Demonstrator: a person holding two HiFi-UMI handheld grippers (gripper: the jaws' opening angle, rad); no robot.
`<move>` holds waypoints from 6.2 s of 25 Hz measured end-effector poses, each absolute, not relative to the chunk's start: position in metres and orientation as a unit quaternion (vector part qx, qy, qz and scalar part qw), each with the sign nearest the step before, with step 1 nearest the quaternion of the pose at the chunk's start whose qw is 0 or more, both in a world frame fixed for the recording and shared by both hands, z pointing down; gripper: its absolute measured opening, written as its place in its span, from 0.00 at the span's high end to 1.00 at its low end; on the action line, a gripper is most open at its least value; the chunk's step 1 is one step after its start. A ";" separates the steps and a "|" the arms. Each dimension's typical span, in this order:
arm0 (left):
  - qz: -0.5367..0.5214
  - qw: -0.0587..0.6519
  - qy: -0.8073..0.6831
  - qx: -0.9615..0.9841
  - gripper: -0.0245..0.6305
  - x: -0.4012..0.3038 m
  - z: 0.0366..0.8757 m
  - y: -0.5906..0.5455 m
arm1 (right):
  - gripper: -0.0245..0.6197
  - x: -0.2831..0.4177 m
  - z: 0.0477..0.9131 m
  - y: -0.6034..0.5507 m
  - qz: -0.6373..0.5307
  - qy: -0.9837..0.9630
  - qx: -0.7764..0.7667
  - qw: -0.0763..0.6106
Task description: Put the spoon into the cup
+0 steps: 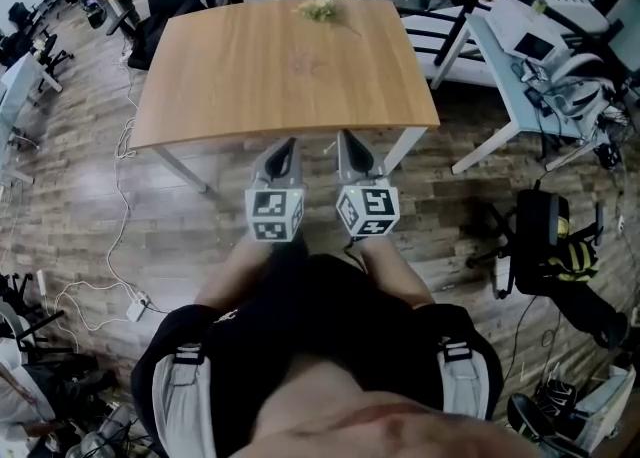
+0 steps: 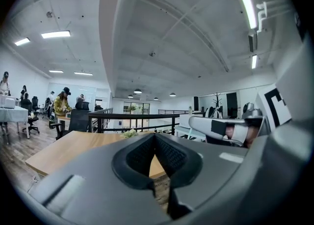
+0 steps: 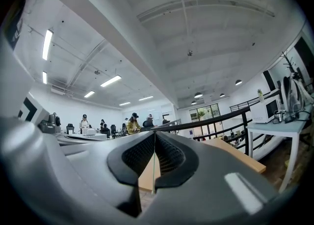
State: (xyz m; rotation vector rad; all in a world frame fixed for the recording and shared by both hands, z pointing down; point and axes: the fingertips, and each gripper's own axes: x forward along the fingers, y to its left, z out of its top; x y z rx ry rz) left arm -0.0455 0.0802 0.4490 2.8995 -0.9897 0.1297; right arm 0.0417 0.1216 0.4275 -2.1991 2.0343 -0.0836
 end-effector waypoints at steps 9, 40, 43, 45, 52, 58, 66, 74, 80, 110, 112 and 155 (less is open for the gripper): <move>0.045 0.040 -0.321 0.945 0.94 -0.017 0.453 0.016 | 0.95 0.069 0.429 0.060 -0.023 0.679 -0.731 0.064; 0.061 0.068 -0.302 0.949 0.94 0.030 0.455 -0.258 | 0.95 0.127 0.411 -0.213 -0.029 0.660 -0.747 0.074; 0.067 0.075 -0.297 0.950 0.94 0.027 0.462 -0.275 | 0.95 0.130 0.414 -0.227 -0.034 0.649 -0.756 0.076; 0.069 0.080 -0.293 0.950 0.94 0.025 0.466 -0.285 | 0.95 0.131 0.416 -0.236 -0.036 0.644 -0.760 0.073; 0.067 0.094 -0.294 0.949 0.94 0.031 0.471 -0.304 | 0.95 0.140 0.422 -0.247 -0.042 0.643 -0.762 0.063; 0.073 0.097 -0.305 0.944 0.94 0.043 0.476 -0.307 | 0.95 0.156 0.427 -0.249 -0.045 0.649 -0.757 0.060; 0.067 0.089 -0.360 0.926 0.94 0.065 0.467 -0.311 | 0.95 0.195 0.423 -0.256 -0.039 0.685 -0.725 0.067; 0.089 0.074 -0.405 0.907 0.94 0.072 0.468 -0.308 | 0.95 0.224 0.442 -0.276 -0.057 0.707 -0.698 0.097; 0.097 0.067 -0.436 0.892 0.94 0.061 0.470 -0.306 | 0.95 0.230 0.468 -0.292 -0.082 0.711 -0.689 0.110; 0.126 0.064 -0.521 0.842 0.94 0.011 0.476 -0.300 | 0.96 0.220 0.589 -0.366 -0.181 0.734 -0.654 0.028; 0.128 0.066 -0.522 0.841 0.94 0.009 0.478 -0.299 | 0.96 0.220 0.598 -0.367 -0.188 0.731 -0.655 0.024; 0.147 0.066 -0.499 0.851 0.94 0.015 0.492 -0.306 | 0.95 0.256 0.683 -0.366 -0.314 0.661 -0.680 0.038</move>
